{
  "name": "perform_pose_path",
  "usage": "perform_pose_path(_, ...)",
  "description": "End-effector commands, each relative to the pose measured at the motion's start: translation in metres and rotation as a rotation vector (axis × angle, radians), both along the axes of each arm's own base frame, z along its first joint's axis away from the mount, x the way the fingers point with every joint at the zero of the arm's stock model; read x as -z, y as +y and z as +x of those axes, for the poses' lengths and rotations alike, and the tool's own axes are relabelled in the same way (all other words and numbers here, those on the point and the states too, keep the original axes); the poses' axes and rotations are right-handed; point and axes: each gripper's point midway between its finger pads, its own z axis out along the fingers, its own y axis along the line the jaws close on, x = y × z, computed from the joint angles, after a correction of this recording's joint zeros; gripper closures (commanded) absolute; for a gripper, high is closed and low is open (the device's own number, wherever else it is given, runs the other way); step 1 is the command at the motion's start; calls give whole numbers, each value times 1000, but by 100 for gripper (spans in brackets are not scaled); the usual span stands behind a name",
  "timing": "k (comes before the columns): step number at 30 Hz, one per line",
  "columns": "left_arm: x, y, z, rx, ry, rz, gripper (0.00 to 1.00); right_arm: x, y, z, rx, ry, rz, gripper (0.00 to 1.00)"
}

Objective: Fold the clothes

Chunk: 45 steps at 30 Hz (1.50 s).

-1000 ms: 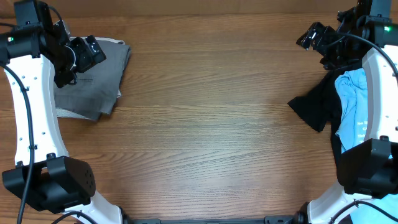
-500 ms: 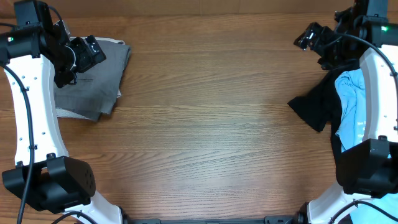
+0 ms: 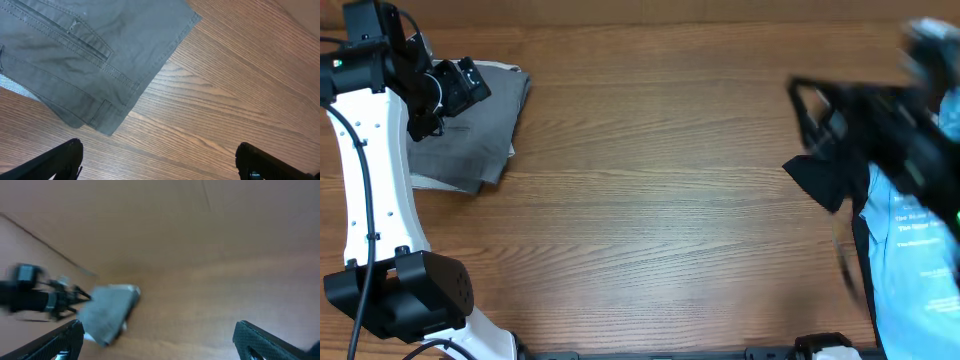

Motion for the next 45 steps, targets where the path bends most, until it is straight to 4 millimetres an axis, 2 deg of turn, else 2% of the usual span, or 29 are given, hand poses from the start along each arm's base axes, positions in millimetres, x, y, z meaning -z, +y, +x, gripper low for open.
perform_pose_path(1, 2, -6, 1, 18, 5, -17, 0, -24, -12, -66, 20, -124, 0, 0)
perform_pose_path(2, 2, -6, 1, 18, 5, -17, 0, -20, -15, -89, 22, -126, -2, 0)
perform_pose_path(3, 2, -6, 1, 18, 5, -17, 0, -18, -19, -101, 40, -131, -8, 0)
perform_pose_path(5, 2, -6, 1, 18, 5, -17, 0, -9, -36, -138, 106, -147, -23, 0)
perform_pose_path(6, 2, -6, 1, 18, 5, -17, 0, -6, -38, -146, 114, -148, -25, 0)
perform_pose_path(7, 2, -6, 1, 18, 5, -17, 0, 4, -46, -170, 140, -147, -32, 0)
perform_pose_path(11, 2, -6, 1, 18, 5, -17, 0, 19, -51, -206, 151, -160, -31, 0)
perform_pose_path(15, 2, -6, 1, 18, 5, -17, 0, 33, -53, -225, 150, -144, -34, 0)
perform_pose_path(18, 2, -6, 1, 18, 5, -17, 0, 39, -54, -228, 158, -144, -35, 0)
perform_pose_path(20, 2, -6, 1, 18, 5, -17, 0, 49, -54, -228, 169, -136, -36, 0)
perform_pose_path(25, 2, -6, 1, 18, 5, -17, 0, 74, -54, -215, 196, -158, -35, 0)
perform_pose_path(27, 2, -6, 1, 18, 5, -17, 0, 87, -53, -203, 205, -178, -32, 0)
perform_pose_path(33, 2, -6, 1, 18, 5, -17, 0, 125, -50, -149, 211, -250, -21, 0)
perform_pose_path(35, 2, -6, 1, 18, 5, -17, 0, 140, -49, -124, 212, -287, -15, 0)
perform_pose_path(38, 2, -6, 1, 18, 5, -17, 0, 173, -46, -83, 213, -339, -6, 0)
perform_pose_path(42, 2, -6, 1, 18, 5, -17, 0, 203, -44, -47, 215, -421, 8, 0)
perform_pose_path(45, 2, -6, 1, 18, 5, -17, 0, 216, -43, -34, 216, -453, 13, 0)
